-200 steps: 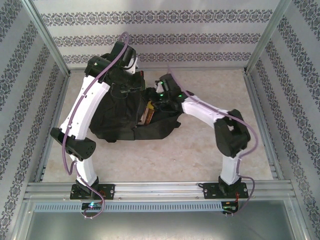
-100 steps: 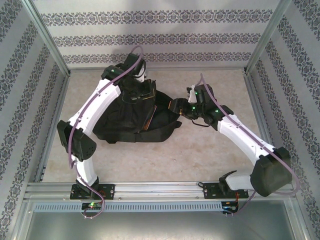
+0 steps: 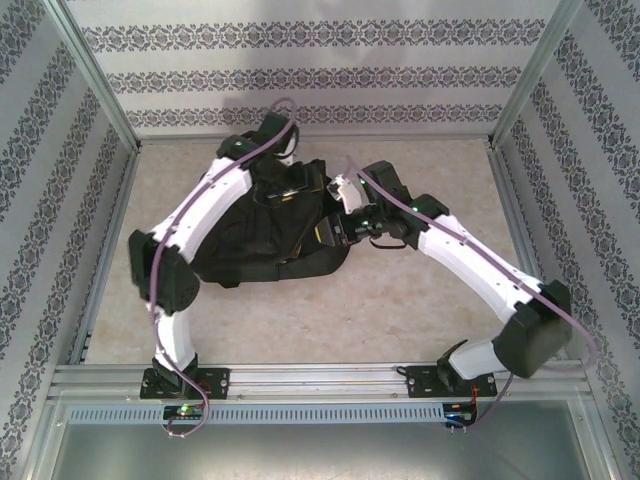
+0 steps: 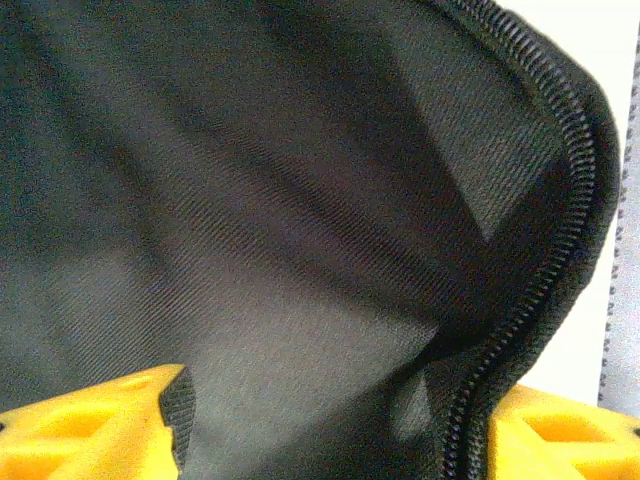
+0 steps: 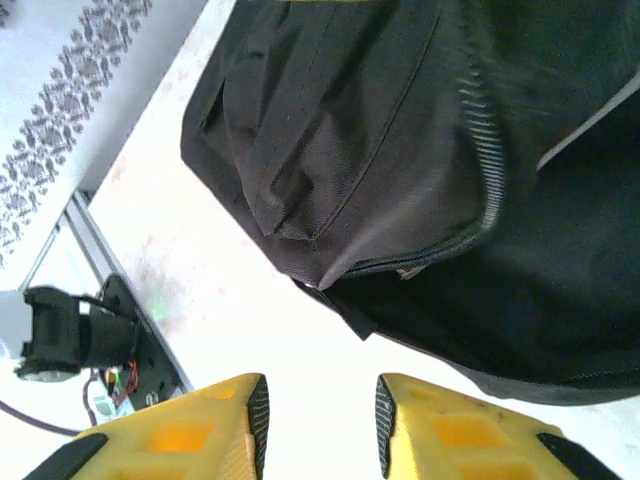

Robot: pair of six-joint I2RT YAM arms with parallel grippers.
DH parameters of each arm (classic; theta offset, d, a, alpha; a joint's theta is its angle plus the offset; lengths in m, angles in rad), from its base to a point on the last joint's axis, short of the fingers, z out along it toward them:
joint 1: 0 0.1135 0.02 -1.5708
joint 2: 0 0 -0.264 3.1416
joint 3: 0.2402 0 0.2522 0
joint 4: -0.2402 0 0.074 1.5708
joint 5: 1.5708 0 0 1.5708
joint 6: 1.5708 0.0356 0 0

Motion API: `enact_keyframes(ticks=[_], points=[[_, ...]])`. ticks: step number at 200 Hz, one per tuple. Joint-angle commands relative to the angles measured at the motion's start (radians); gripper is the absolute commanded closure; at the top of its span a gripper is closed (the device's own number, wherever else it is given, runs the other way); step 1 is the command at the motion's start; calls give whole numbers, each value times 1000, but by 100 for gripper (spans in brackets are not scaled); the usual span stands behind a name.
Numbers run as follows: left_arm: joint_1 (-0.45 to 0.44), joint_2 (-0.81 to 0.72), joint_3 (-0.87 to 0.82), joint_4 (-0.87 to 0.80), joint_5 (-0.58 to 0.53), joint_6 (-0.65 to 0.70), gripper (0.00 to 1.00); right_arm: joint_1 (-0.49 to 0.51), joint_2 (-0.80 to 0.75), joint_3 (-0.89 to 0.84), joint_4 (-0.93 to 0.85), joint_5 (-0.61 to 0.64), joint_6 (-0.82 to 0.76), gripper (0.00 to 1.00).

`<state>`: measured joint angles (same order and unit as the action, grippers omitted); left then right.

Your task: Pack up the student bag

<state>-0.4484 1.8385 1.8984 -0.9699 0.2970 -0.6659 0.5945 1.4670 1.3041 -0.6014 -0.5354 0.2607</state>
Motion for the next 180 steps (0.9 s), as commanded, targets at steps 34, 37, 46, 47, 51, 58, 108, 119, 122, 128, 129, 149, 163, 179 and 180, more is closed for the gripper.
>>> enact_keyframes(ticks=[34, 37, 46, 47, 51, 58, 108, 119, 122, 128, 129, 149, 163, 179, 180], points=[[44, -346, -323, 72, -127, -109, 31, 42, 183, 126, -177, 2, -113, 55], [46, -353, -336, 71, -125, -109, 31, 44, 190, 129, -178, 3, -115, 55], [54, -376, -368, 66, -121, -117, 31, 54, 207, 137, -178, 5, -123, 52], [55, -378, -372, 65, -120, -117, 31, 55, 209, 137, -178, 7, -124, 52], [61, -386, -386, 66, -114, -121, 31, 58, 217, 140, -178, 11, -125, 50], [68, -402, -409, 72, -104, -131, 31, 66, 231, 145, -172, 18, -125, 48], [94, -449, -450, 65, -76, -147, 30, 101, 378, 232, -156, 36, -116, 46], [96, -458, -455, 55, -78, -143, 30, 110, 408, 253, -162, 37, -116, 47], [97, -461, -457, 50, -81, -143, 30, 113, 414, 260, -165, 37, -116, 47], [101, -468, -463, 42, -84, -144, 30, 121, 425, 270, -175, 29, -121, 47], [101, -468, -463, 41, -85, -145, 30, 122, 426, 271, -176, 28, -121, 47], [114, -503, -498, 32, -79, -165, 30, 138, 419, 258, -174, -8, -118, 48], [120, -526, -523, 31, -81, -181, 31, 148, 409, 237, -174, -18, -116, 49], [120, -551, -557, 33, -82, -200, 31, 155, 409, 210, -185, -9, -117, 51], [120, -552, -559, 33, -83, -201, 31, 155, 409, 209, -184, -9, -117, 51]])
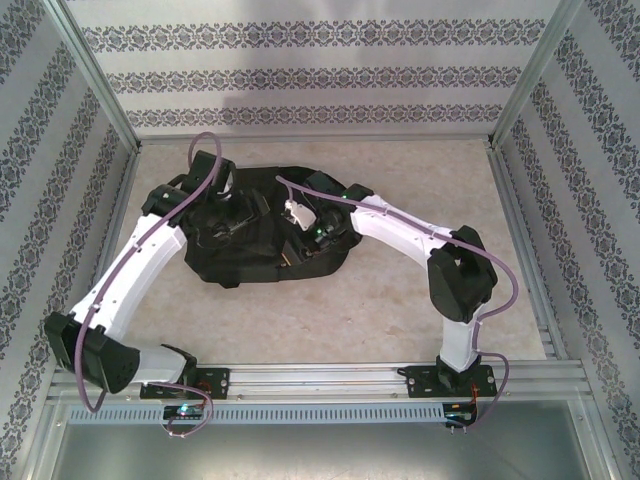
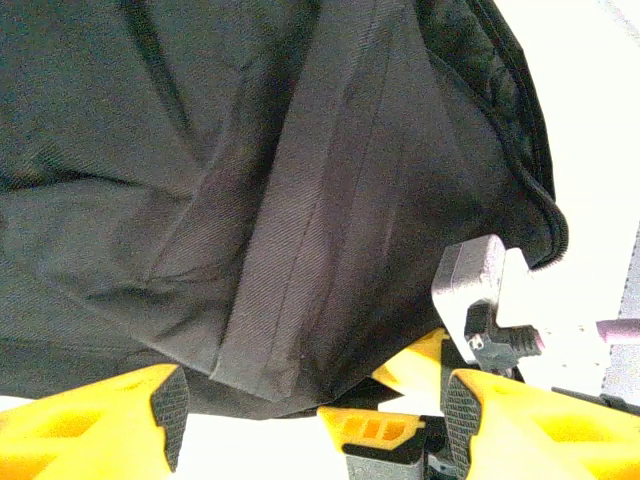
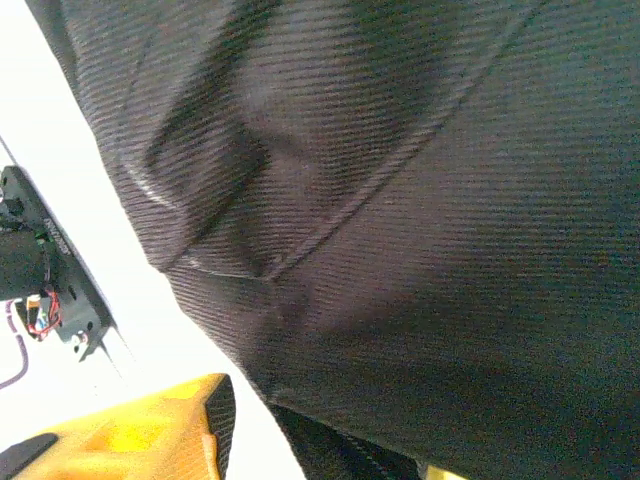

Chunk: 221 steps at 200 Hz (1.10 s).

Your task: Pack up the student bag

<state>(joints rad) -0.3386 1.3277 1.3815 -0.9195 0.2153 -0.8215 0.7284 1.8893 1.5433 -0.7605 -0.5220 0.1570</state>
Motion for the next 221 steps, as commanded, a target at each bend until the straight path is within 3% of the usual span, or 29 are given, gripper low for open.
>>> enact_keyframes(ticks=[1, 49, 89, 111, 158, 221], points=[[10, -42, -44, -18, -2, -47, 31, 22, -14, -32, -27, -21, -15, 52], [17, -110, -170, 20, 30, -136, 31, 28, 8, -81, -40, -21, -29, 63], [17, -161, -243, 17, 29, -204, 32, 29, 5, -54, -32, -48, -21, 88], [16, -223, -320, 14, 19, -316, 32, 30, -8, -57, -14, -68, -9, 100], [16, -346, -502, 100, -30, -553, 37, 31, -68, -121, 87, -135, 68, 100], [20, -319, -655, 339, -201, -629, 44, 47, -100, -195, 160, -171, 122, 100]])
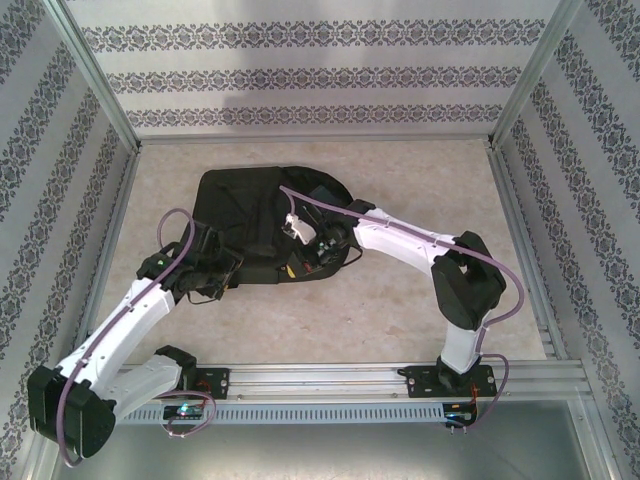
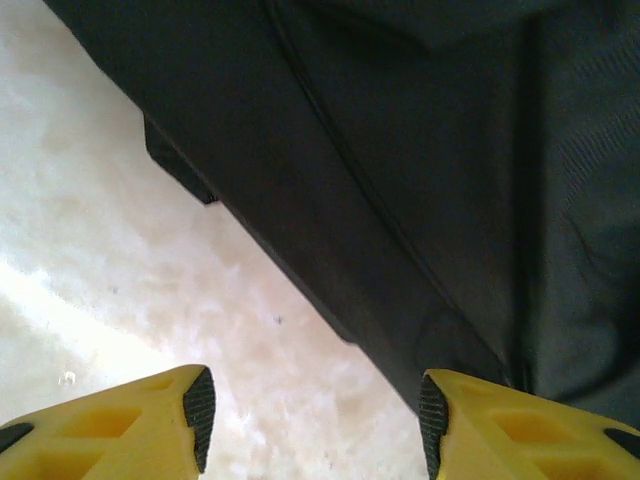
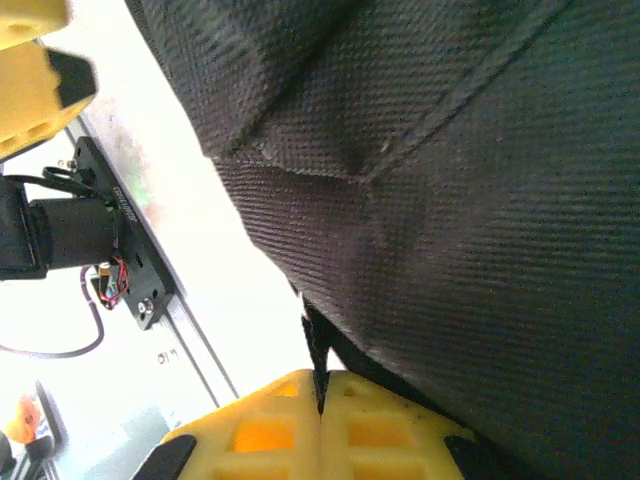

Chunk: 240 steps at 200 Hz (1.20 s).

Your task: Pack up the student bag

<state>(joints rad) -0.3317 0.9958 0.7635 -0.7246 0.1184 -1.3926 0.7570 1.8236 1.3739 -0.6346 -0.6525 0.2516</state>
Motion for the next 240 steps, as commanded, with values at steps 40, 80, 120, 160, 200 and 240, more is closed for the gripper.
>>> enact_keyframes(ticks=[40, 80, 120, 160, 200, 240], points=[[13, 78, -36, 187, -134, -27, 57, 38, -47, -51, 45, -26, 36, 100], [45, 107, -22, 169, -195, 30, 83, 39, -70, -40, 1, 7, 11, 100], [103, 95, -39, 122, -227, 60, 100, 37, -73, -7, -116, 53, -37, 100], [134, 107, -7, 80, -256, 134, 100, 28, -97, -21, -202, 96, -66, 100], [146, 111, 0, 73, -276, 186, 100, -6, -142, -49, -294, 170, -90, 100], [146, 145, 30, 72, -282, 254, 100, -82, -215, -94, -302, 248, -59, 100]])
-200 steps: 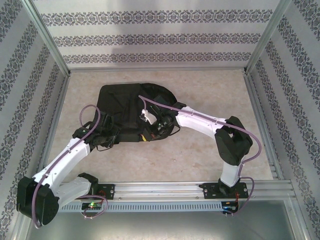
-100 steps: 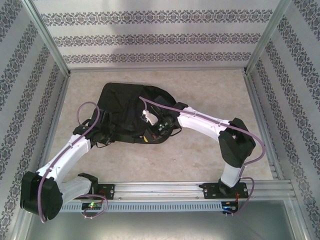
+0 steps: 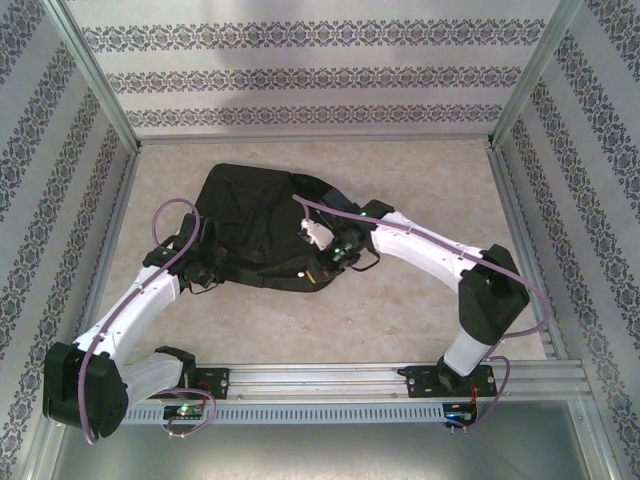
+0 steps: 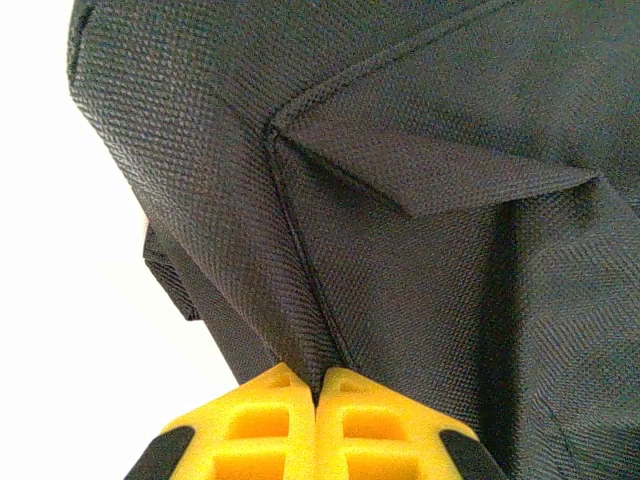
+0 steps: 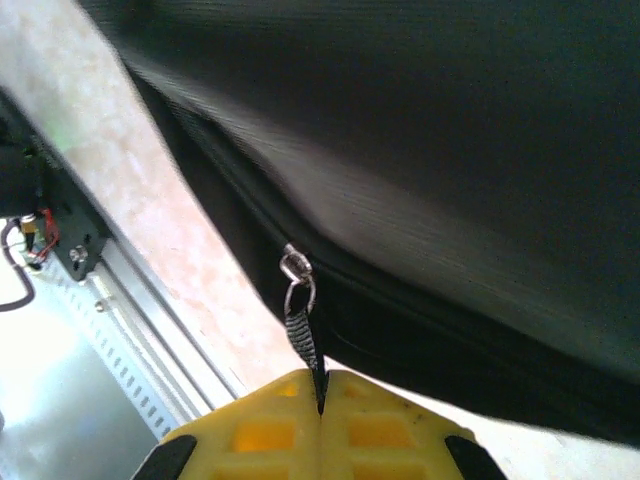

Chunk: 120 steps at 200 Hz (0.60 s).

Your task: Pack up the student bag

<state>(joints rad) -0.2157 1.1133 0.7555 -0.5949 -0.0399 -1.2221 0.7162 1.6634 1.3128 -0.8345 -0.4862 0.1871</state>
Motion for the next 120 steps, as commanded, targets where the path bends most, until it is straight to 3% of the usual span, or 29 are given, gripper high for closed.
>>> enact_keyframes(ticks=[1, 16, 35, 46, 63, 74, 93, 120], points=[[30, 28, 38, -58, -124, 85, 100, -41, -57, -33, -101, 79, 4, 100], [32, 56, 63, -52, -108, 113, 100, -28, -76, -35, -90, 15, -18, 100], [37, 134, 135, 7, 1, 232, 99, 29, -104, -30, -72, -65, -65, 100], [36, 210, 221, -15, 54, 304, 88, 71, -108, -19, -72, -82, -88, 100], [36, 335, 362, -57, 120, 408, 59, 113, -95, -2, -62, -100, -99, 100], [37, 376, 418, -65, 129, 438, 46, 127, -79, 9, -41, -100, -86, 100], [41, 385, 479, -89, 125, 438, 35, 132, -41, 45, 10, -109, -44, 100], [40, 327, 481, -185, 151, 369, 33, 137, -2, 87, 80, -103, 14, 100]])
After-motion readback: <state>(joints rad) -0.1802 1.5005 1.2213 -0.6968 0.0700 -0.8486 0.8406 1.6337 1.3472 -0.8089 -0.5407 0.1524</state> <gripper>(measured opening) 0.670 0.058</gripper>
